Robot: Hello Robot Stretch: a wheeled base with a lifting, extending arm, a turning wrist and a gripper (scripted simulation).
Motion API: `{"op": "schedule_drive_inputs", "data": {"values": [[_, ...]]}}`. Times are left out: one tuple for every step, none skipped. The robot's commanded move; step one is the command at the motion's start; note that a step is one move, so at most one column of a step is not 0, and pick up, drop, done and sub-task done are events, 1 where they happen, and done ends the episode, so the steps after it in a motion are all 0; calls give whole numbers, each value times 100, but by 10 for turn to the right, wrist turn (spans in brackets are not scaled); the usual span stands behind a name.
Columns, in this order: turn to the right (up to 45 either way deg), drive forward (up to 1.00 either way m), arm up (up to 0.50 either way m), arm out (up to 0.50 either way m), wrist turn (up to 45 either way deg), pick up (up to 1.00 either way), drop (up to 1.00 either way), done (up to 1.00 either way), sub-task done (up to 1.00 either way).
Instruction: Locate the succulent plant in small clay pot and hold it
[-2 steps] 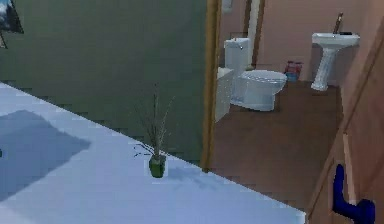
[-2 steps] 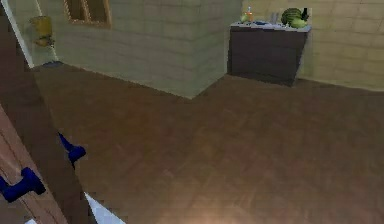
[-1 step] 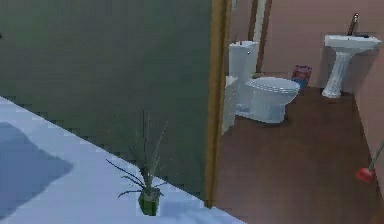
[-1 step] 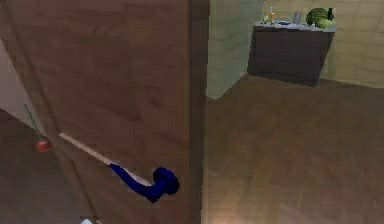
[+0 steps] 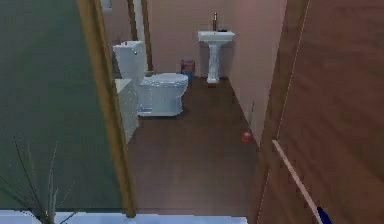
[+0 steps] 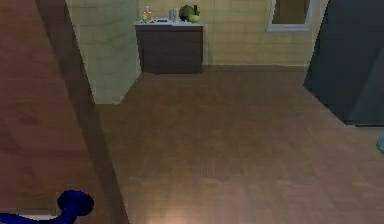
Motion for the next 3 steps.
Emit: {"op": "schedule_drive_inputs", "data": {"values": [[0, 60, 0, 0, 0, 0, 0, 0, 0], [60, 0, 0, 0, 0, 0, 0, 0, 0], [0, 100, 0, 0, 0, 0, 0, 0, 0]]}}
